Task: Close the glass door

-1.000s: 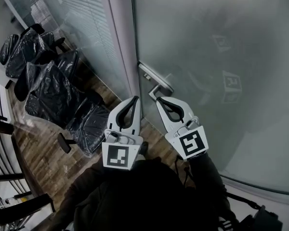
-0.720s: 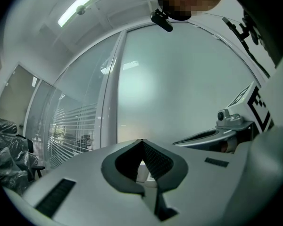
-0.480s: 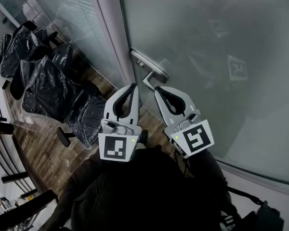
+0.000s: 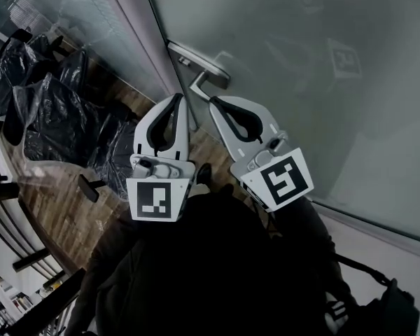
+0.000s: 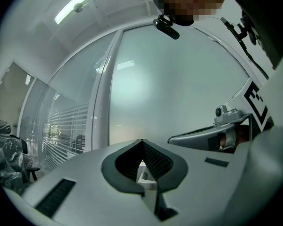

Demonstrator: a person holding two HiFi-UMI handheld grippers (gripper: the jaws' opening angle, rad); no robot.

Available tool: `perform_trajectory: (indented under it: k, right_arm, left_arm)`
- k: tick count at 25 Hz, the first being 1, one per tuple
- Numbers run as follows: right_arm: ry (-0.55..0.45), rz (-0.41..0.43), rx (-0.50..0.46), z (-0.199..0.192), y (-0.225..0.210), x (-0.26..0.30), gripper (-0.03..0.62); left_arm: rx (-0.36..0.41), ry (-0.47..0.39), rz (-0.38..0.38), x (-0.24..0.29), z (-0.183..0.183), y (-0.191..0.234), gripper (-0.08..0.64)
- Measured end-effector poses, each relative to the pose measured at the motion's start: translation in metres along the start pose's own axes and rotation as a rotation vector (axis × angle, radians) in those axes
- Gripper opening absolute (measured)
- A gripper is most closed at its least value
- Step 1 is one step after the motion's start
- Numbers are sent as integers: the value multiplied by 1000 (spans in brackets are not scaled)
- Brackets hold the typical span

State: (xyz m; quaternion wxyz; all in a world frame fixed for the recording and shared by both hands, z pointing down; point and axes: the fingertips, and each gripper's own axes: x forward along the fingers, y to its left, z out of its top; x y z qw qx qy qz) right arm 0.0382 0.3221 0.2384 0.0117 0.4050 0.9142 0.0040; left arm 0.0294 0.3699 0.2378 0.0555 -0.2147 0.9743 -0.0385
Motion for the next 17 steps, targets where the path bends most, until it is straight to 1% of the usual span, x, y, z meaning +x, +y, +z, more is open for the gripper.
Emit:
perform_trajectory:
  k: [4, 8, 17]
  right_arm:
    - [30, -6, -6, -5, 0, -2, 2]
    - [2, -1, -9, 0, 1, -1, 0]
    - [-3, 7, -7, 0, 0, -3, 2]
  left_arm:
    - [4, -6, -6, 1, 1, -1, -3]
    - [2, -14, -3, 0, 2, -2, -3]
    - [7, -13, 1, 0, 2, -4, -3]
